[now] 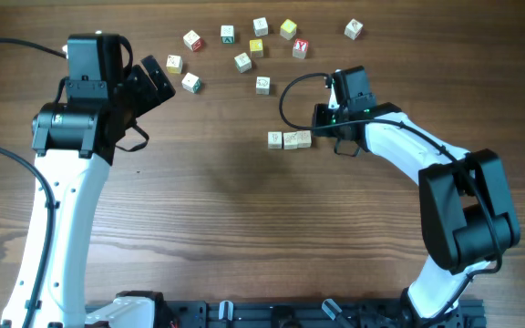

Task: Form a horizontal line
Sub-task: 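Lift right gripper away and reach left gripper toward cluster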

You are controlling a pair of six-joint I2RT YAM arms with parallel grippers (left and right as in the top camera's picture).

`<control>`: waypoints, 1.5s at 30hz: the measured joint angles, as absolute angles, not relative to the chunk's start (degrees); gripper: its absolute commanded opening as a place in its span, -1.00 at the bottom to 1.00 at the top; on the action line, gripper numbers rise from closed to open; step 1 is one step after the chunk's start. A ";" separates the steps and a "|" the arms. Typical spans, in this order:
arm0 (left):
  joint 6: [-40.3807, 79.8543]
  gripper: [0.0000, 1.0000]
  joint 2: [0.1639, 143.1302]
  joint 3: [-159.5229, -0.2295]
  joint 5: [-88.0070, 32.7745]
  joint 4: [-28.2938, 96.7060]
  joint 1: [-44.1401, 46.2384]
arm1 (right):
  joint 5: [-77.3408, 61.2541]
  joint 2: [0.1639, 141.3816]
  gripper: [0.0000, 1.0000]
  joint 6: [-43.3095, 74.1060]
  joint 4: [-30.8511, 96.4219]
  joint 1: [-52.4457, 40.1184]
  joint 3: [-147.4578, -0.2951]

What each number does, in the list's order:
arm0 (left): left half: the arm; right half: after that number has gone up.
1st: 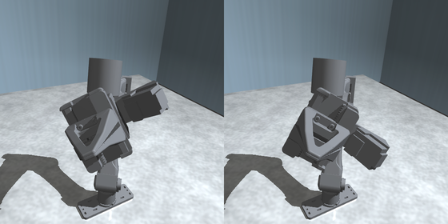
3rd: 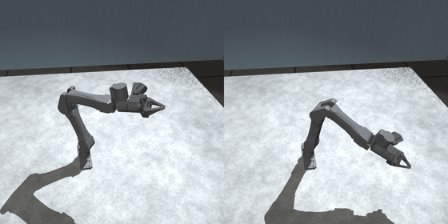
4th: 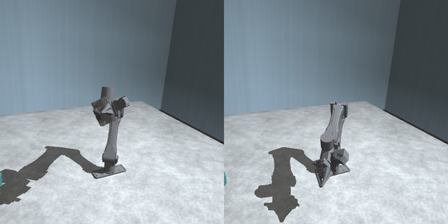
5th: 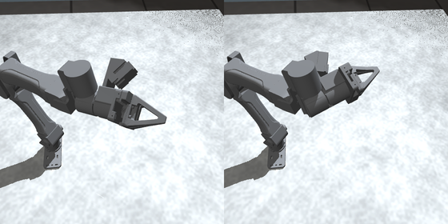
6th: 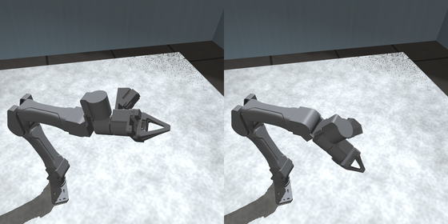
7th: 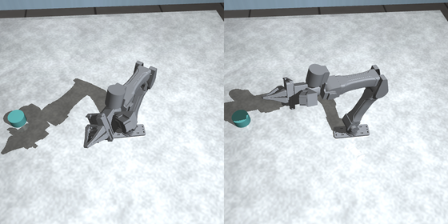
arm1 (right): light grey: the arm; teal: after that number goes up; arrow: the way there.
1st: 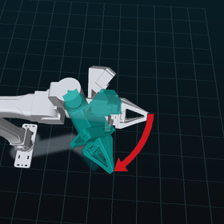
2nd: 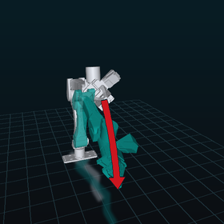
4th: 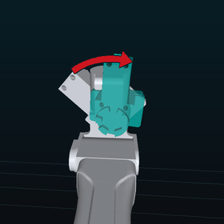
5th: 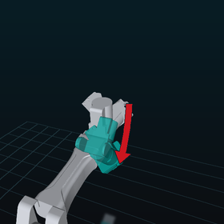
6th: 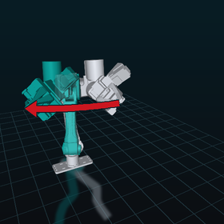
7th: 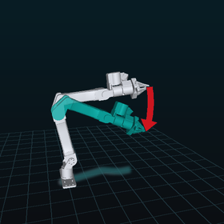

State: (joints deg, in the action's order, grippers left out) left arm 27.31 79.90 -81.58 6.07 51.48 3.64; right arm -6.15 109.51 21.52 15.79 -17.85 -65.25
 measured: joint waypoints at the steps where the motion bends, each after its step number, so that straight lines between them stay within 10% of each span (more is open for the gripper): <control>1: 27.31 1.00 79.90 -81.58 6.07 51.46 3.62 | -5.87 109.51 -0.20 21.50 15.81 -17.85 -65.41; 7: 27.31 1.00 79.90 -81.58 6.07 51.48 3.64 | -4.19 109.49 0.09 21.10 20.29 -17.85 -69.67; 15: 27.31 1.00 79.90 -81.58 6.04 50.09 3.62 | -2.35 103.96 0.99 21.04 23.90 -17.85 -74.52; 45: 26.83 0.99 107.87 -81.62 -2.63 9.54 14.48 | -0.12 101.36 0.99 24.16 27.40 -12.64 -75.29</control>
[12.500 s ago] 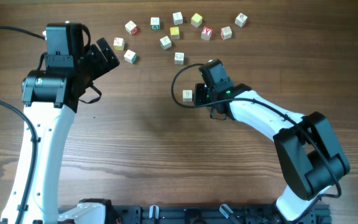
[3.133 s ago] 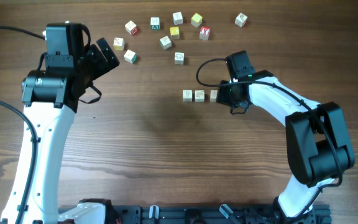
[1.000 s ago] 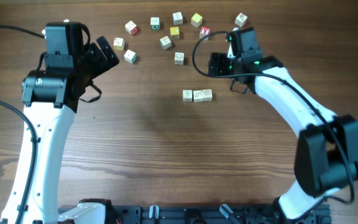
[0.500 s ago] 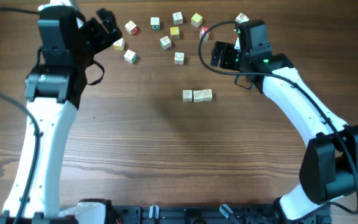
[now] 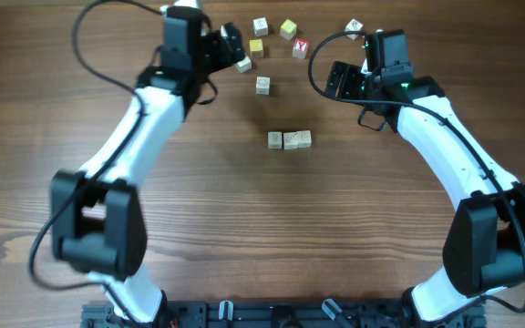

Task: Form a horizontal line
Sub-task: 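Lift right gripper away and reach left gripper toward cluster, then grasp a white block near the cluster with the left gripper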

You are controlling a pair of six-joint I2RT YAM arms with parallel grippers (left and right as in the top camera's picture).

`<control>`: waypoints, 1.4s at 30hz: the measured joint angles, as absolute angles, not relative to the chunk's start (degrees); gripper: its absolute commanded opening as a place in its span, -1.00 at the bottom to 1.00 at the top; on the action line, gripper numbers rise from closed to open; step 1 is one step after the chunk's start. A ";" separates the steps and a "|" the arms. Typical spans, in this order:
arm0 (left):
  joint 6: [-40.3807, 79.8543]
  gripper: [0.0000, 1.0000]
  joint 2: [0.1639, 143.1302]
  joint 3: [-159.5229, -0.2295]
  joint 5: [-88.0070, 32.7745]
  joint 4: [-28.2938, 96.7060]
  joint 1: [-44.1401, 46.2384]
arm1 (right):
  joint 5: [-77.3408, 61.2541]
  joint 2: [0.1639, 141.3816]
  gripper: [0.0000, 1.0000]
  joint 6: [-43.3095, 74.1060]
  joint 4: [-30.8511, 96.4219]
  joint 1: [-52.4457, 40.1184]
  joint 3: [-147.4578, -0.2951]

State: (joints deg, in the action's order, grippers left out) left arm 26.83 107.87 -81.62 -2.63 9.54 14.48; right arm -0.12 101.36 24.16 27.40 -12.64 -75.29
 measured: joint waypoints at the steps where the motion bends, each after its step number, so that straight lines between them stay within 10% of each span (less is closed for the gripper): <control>1: 26.85 0.99 109.71 -81.62 -2.24 7.55 15.22 | -0.12 101.36 0.99 24.16 27.66 -12.64 -75.29; 22: 26.61 0.78 130.50 -81.62 7.90 -12.80 19.70 | -0.12 104.95 1.00 24.16 29.34 -12.64 -75.26; 42: 25.76 -0.42 132.38 -82.96 13.06 -11.16 19.44 | -0.12 104.95 0.99 24.18 29.82 -12.64 -75.26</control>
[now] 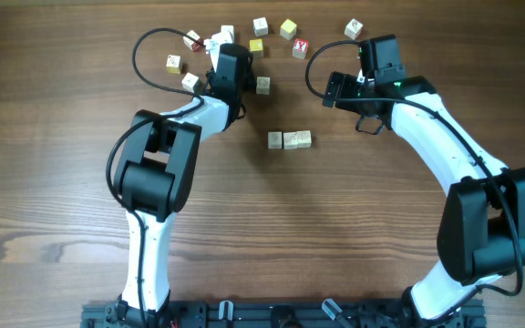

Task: Form a horizontal line
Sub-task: 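Grasp a white block near the cluster with the left gripper, then carry the block with left gripper to the row's left end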

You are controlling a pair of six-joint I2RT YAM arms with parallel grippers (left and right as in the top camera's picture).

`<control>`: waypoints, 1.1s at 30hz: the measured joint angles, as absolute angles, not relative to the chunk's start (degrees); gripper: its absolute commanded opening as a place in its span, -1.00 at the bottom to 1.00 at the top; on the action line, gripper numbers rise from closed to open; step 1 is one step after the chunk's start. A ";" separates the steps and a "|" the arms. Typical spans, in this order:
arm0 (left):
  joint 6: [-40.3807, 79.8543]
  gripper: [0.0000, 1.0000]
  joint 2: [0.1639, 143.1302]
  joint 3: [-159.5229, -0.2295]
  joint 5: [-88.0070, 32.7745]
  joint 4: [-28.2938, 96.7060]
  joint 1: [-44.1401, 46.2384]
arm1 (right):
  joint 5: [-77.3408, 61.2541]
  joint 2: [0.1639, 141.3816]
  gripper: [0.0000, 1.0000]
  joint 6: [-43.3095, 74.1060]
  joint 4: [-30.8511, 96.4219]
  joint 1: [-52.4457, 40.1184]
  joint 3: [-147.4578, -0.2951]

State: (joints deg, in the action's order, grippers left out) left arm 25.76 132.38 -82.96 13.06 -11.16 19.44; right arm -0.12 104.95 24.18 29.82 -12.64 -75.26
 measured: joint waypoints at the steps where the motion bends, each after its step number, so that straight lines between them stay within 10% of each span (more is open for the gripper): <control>1: 25.65 -0.43 131.66 -82.94 13.04 -9.47 19.44 | -0.12 104.95 0.99 24.16 29.85 -12.64 -75.26; 20: 21.69 -0.68 107.98 -83.09 6.85 35.66 20.38 | -0.12 104.95 0.99 24.16 30.48 -12.64 -75.26; 33: 21.67 -0.59 108.01 -73.41 4.54 31.59 26.28 | -0.12 104.95 0.99 24.16 30.83 -12.64 -75.26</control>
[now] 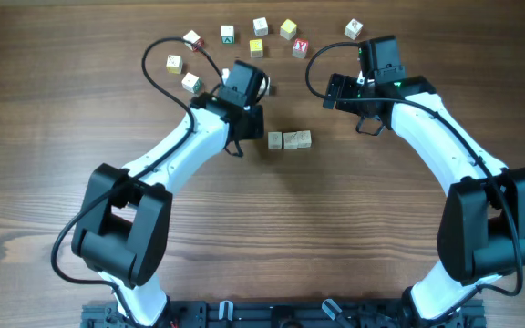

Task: Form a horizontal line
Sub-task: 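Carry the block with left gripper to the row's left end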

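Note:
Three pale wooden blocks form a short row (pixel 290 139) mid-table. My left gripper (pixel 252 123) hangs just left of and above the row's left end; its jaws are dark from overhead and I cannot tell what is between them. A loose block (pixel 268 88) peeks out beside the left wrist. My right gripper (pixel 334 91) hovers open and empty to the upper right of the row, well apart from it.
Several loose lettered blocks lie scattered along the far edge, among them a red one (pixel 301 47), a yellow one (pixel 256 46) and a green one (pixel 228 34). Three more (pixel 173 63) sit at the far left. Both arms' cables loop over the table.
My left gripper has moved from among the far loose blocks down to beside the row's left end. The right arm has not moved. The row is unchanged.
At first the right gripper was at the row's right end and the left arm was far left. Then the right gripper stood back near the far blocks and the left reached among them. A block near the yellow one no longer shows; the left gripper is now by the row.

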You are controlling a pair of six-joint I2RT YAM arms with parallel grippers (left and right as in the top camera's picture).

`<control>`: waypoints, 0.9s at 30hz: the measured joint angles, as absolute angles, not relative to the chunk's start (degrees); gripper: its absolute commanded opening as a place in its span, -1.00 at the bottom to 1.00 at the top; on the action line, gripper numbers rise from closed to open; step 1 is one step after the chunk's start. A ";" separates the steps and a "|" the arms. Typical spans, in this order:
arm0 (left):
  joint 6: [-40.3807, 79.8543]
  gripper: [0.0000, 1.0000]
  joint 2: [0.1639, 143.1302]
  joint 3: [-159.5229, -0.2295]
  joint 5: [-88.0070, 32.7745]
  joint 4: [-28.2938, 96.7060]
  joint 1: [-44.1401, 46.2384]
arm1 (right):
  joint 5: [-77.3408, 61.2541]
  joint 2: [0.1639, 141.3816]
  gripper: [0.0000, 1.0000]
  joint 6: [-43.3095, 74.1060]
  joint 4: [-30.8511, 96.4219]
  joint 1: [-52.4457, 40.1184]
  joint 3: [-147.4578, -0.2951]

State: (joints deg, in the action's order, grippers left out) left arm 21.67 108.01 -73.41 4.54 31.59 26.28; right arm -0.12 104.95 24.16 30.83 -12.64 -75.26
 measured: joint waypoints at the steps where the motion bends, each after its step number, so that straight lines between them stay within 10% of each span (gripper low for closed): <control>1: 21.69 -0.56 108.01 -72.25 4.54 30.24 26.26 | -0.12 104.95 1.00 24.14 30.87 -12.64 -75.26; 27: 21.69 -0.24 107.98 -61.32 4.27 14.39 29.28 | -0.12 104.95 0.99 24.16 30.44 -12.64 -75.26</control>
State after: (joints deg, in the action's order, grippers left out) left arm 21.69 107.98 -61.32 4.27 14.39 29.28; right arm -0.12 104.95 24.16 30.44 -12.64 -75.26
